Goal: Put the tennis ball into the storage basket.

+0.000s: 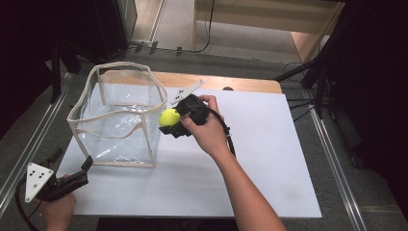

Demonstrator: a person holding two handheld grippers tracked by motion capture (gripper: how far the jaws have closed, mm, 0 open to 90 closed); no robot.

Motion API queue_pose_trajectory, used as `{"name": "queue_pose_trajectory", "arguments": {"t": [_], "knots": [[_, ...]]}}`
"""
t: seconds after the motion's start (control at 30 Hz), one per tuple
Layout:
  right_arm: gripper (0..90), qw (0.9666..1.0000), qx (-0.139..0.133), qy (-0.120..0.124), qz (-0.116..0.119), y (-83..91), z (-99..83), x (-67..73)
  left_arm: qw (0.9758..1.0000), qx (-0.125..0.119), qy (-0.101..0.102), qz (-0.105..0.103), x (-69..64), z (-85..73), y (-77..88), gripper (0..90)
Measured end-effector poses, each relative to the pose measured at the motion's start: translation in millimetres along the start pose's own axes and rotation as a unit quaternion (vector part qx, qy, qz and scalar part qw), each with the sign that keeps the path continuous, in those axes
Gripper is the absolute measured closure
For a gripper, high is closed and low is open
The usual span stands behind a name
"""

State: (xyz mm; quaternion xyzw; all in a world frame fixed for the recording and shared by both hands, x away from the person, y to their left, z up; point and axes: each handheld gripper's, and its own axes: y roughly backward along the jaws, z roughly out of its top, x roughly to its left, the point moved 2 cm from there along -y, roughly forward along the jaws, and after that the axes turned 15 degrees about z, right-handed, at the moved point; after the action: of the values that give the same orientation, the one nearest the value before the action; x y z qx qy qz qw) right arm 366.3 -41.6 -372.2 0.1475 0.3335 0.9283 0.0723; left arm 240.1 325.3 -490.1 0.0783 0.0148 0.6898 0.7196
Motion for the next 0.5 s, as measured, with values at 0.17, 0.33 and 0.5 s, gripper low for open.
{"name": "queue_pose_trajectory", "arguments": {"t": [0.17, 0.33, 0.5], "knots": [[24.0, 1.0, -0.001, 0.001, 0.001, 4.4, 6.6, 0.0, 1.0, 0.0, -0.001, 0.0, 0.1, 0.0, 0.1, 6.9], [24.0, 1.0, -0.002, 0.002, 0.001, 8.6, 12.2, 0.4, 1.0, 0.0, -0.001, 0.0, 0.2, 0.0, 0.0, 6.9], [24.0, 1.0, -0.006, 0.0, 0.0, 11.6, 16.5, 0.0, 1.0, 0.0, -0.001, 0.0, 0.3, 0.1, 0.0, 6.9]]}}
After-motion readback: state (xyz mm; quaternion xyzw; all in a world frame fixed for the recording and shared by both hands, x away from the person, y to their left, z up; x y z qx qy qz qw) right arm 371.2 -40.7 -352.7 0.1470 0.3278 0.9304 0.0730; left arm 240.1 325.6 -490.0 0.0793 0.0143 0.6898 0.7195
